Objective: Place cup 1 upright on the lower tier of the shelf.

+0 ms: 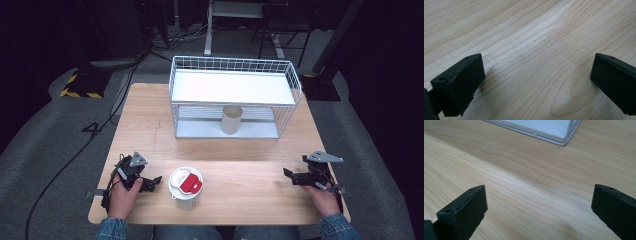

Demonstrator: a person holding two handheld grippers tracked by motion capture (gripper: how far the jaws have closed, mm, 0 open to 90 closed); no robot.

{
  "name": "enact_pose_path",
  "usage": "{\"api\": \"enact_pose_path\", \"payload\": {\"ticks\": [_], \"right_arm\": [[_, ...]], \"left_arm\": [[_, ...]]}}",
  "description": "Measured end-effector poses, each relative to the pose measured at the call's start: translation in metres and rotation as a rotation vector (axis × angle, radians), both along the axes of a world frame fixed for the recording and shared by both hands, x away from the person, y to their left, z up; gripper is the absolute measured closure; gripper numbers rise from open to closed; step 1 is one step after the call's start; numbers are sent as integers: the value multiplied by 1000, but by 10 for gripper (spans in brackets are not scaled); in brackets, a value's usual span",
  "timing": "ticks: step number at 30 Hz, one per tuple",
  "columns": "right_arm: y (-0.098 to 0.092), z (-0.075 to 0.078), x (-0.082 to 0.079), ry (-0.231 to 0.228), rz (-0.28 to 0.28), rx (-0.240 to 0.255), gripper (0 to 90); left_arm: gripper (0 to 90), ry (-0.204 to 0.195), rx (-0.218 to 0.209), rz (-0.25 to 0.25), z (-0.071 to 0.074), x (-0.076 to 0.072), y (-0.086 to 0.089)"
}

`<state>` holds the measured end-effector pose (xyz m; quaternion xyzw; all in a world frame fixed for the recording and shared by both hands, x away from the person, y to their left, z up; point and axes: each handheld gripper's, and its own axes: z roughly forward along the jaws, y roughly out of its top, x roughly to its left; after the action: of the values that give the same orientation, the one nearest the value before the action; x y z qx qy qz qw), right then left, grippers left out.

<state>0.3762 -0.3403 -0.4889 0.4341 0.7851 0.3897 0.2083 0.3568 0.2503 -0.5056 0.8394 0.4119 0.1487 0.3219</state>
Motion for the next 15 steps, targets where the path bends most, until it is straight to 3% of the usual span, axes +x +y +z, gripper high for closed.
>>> {"api": "enact_pose_path", "payload": {"ticks": [6,11,15], "right_arm": [[-3,-14,-1,32,-13,-48,8],[-1,-17,2,95,4,-85,1],[-1,-17,2,96,4,-82,0]], "left_arm": [[1,2,1,-1,0,0,0],[1,2,1,-2,0,0,0],[1,2,1,-1,0,0,0]]}}
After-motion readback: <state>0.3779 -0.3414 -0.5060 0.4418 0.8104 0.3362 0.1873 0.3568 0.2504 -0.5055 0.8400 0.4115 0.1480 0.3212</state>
